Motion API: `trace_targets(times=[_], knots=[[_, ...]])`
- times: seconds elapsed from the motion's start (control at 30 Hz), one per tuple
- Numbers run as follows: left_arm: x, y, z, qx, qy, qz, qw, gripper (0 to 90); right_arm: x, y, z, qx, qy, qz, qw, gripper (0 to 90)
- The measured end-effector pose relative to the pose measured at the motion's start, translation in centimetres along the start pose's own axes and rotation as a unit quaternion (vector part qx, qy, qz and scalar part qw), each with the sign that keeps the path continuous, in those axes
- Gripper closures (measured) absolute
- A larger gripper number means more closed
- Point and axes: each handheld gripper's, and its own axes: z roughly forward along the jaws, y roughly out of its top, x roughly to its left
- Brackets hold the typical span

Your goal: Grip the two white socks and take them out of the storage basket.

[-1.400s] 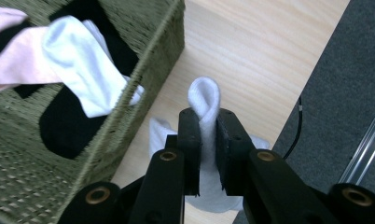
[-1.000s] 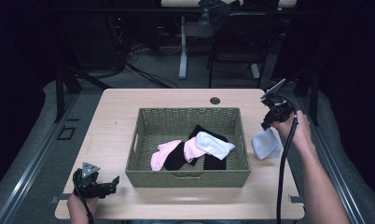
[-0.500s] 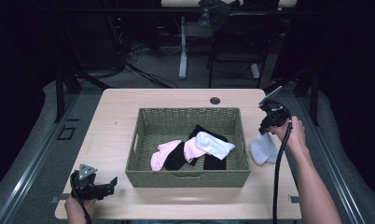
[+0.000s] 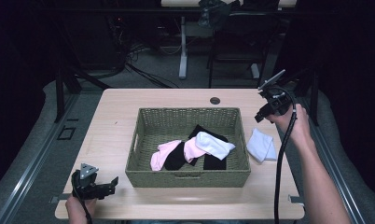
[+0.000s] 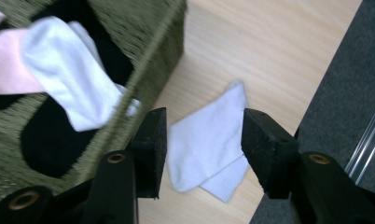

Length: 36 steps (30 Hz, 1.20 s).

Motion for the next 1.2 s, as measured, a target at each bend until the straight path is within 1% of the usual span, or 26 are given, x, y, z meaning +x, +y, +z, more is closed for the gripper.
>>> trace_targets(times=[0.07,0.1,0.13,0.17,0.2,0.23,0.27,0.4,0.43,0.47,0.5,0.53,0.57,0.6,0.63,0.67,0.7,0.73,0.87,0.9,0.97,1.03,1.07,1.13,1.17,1.2], knots=[[0.0,0.0,0.0,0.0,0.0,0.0,1.0,0.0,0.7,0.5,-0.9,-0.008,0.003,-0.009,0.9999,44.7],[0.0,0.0,0.0,0.0,0.0,0.0,1.0,0.0,1.7,1.0,-1.8,-0.016,0.003,-0.02,0.9997,41.4],[0.0,0.0,0.0,0.0,0.0,0.0,1.0,0.0,1.7,1.0,-1.8,-0.016,0.003,-0.02,0.9997,41.4],[0.0,0.0,0.0,-0.001,0.0,-0.001,1.0,0.0,2.6,1.5,-2.4,-0.025,0.006,-0.031,0.9992,37.6],[0.0,0.0,0.0,-0.001,0.0,-0.001,1.0,0.0,3.1,1.8,-2.7,-0.027,0.009,-0.035,0.999,36.2],[0.0,0.0,0.0,-0.001,0.0,-0.001,1.0,0.0,3.1,1.8,-2.7,-0.027,0.009,-0.035,0.999,36.2],[0.0,0.0,0.0,-0.001,0.0,-0.001,1.0,0.0,4.1,2.4,-3.1,-0.03,0.015,-0.046,0.9984,33.1],[0.0,0.0,0.0,-0.001,-0.001,0.0,1.0,0.0,6.1,3.4,-3.2,-0.038,0.029,-0.073,0.9962,29.8],[0.0,0.0,0.0,-0.001,-0.001,0.0,1.0,0.0,6.1,3.4,-3.2,-0.038,0.029,-0.073,0.9962,29.8],[0.0,0.0,0.0,0.0,-0.001,0.0,1.0,0.0,6.7,3.7,-3.1,-0.044,0.033,-0.081,0.9951,29.1],[0.0,0.0,0.0,0.001,0.0,0.001,1.0,0.0,7.4,4.0,-3.0,-0.045,0.04,-0.088,0.9943,28.3],[0.0,0.0,-0.1,0.003,-0.001,0.003,1.0,0.0,7.9,4.3,-2.8,-0.044,0.042,-0.097,0.9934,27.5],[0.0,0.0,0.0,0.0,-0.001,0.002,1.0,0.0,8.5,4.5,-2.6,-0.047,0.045,-0.101,0.9927,26.9],[0.1,0.0,0.0,0.0,-0.001,0.003,1.0,0.0,9.5,5.0,-2.1,-0.044,0.052,-0.112,0.9914,25.3],[0.1,0.0,0.0,0.0,-0.001,0.003,1.0,0.0,9.5,5.0,-2.1,-0.044,0.052,-0.112,0.9914,25.3],[0.1,0.0,-0.1,0.0,-0.001,0.003,1.0,0.0,10.0,5.1,-1.8,-0.048,0.056,-0.111,0.9911,24.0],[0.0,-0.1,-0.1,-0.002,-0.001,0.002,1.0,0.0,10.5,5.3,-1.5,-0.044,0.058,-0.117,0.9905,21.9],[0.1,-0.1,-0.1,-0.003,-0.001,0.002,1.0,0.0,11.5,5.7,-0.7,-0.039,0.063,-0.125,0.9894,21.0],[0.1,-0.1,-0.1,-0.002,-0.001,0.003,1.0,0.0,12.7,6.2,0.7,-0.025,0.068,-0.136,0.988,18.3],[0.1,-0.1,-0.1,-0.003,-0.001,0.002,1.0,0.0,13.0,6.3,1.0,-0.025,0.07,-0.135,0.988,17.9],[0.1,-0.1,-0.1,-0.003,-0.001,0.002,1.0,0.0,13.2,6.4,1.4,-0.022,0.071,-0.138,0.9876,17.4],[0.1,-0.1,-0.1,-0.003,-0.002,0.002,1.0,0.0,13.5,6.5,2.3,-0.016,0.073,-0.14,0.9873,16.5],[0.1,-0.1,-0.1,-0.003,-0.002,0.002,1.0,0.0,13.7,6.6,2.8,-0.008,0.072,-0.143,0.9871,15.2],[0.1,-0.1,-0.1,-0.003,-0.002,0.002,1.0,0.0,13.9,6.6,3.2,-0.006,0.076,-0.143,0.9868,15.3],[0.1,-0.1,-0.1,-0.003,-0.002,0.002,1.0,0.0,14.2,6.6,4.3,-0.001,0.075,-0.143,0.9869,15.6],[0.1,-0.1,-0.1,-0.003,-0.002,0.002,1.0,0.0,14.2,6.6,4.7,0.001,0.077,-0.143,0.9867,16.0]])
